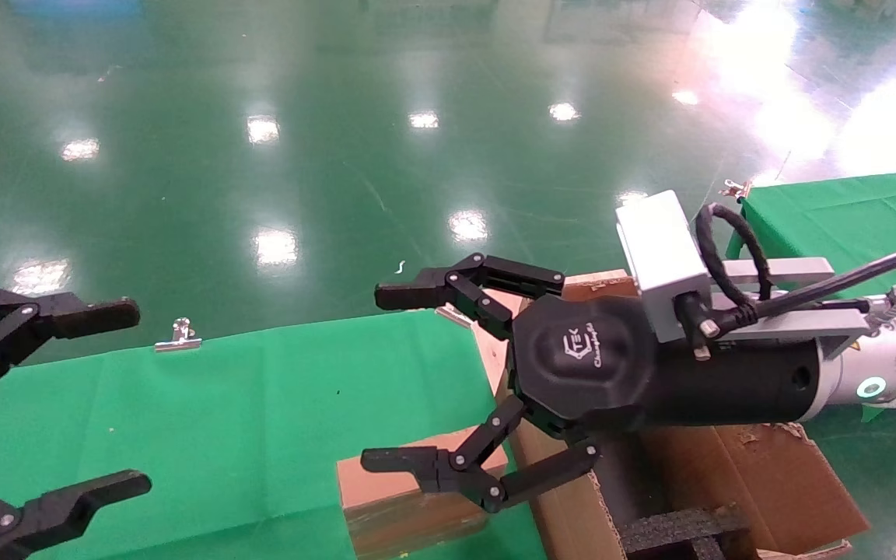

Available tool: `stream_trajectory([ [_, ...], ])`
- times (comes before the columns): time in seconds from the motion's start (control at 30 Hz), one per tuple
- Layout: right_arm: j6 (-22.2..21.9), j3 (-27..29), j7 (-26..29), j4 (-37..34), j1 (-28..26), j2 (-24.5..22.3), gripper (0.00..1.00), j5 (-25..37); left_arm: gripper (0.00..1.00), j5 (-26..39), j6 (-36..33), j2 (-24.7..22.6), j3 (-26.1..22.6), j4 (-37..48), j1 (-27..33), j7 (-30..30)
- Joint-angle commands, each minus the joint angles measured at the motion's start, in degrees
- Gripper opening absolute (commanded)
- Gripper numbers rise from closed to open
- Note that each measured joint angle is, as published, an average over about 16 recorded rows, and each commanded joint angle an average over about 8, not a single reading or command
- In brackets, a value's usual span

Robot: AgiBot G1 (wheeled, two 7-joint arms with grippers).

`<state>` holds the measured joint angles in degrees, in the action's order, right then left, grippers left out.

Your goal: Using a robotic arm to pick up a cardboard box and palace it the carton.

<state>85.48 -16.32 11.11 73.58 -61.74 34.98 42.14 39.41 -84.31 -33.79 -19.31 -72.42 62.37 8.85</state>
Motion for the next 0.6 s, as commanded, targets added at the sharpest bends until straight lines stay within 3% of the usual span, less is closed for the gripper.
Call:
stream_trajectory([
  [0.03, 0.0, 0.0, 0.0, 0.0, 0.0, 0.0, 1.0, 0.0, 1.0, 0.0, 0.0, 0.0, 0.0, 0.0, 0.0, 0.0],
  [0.37, 0.0, 0.0, 0.0, 0.0, 0.0, 0.0, 1.0, 0.0, 1.0, 0.0, 0.0, 0.0, 0.0, 0.0, 0.0, 0.0],
  [0.4, 0.0, 0.0, 0.0, 0.0, 0.0, 0.0, 1.0, 0.0, 0.95, 0.0, 0.0, 0.0, 0.0, 0.0, 0.0, 0.0],
  [0.6, 0.03, 0.04, -0.04, 0.0, 0.02, 0.0, 1.0, -0.03, 0.21, 0.0, 0.0, 0.0, 0.0, 0.0, 0.0, 0.0],
])
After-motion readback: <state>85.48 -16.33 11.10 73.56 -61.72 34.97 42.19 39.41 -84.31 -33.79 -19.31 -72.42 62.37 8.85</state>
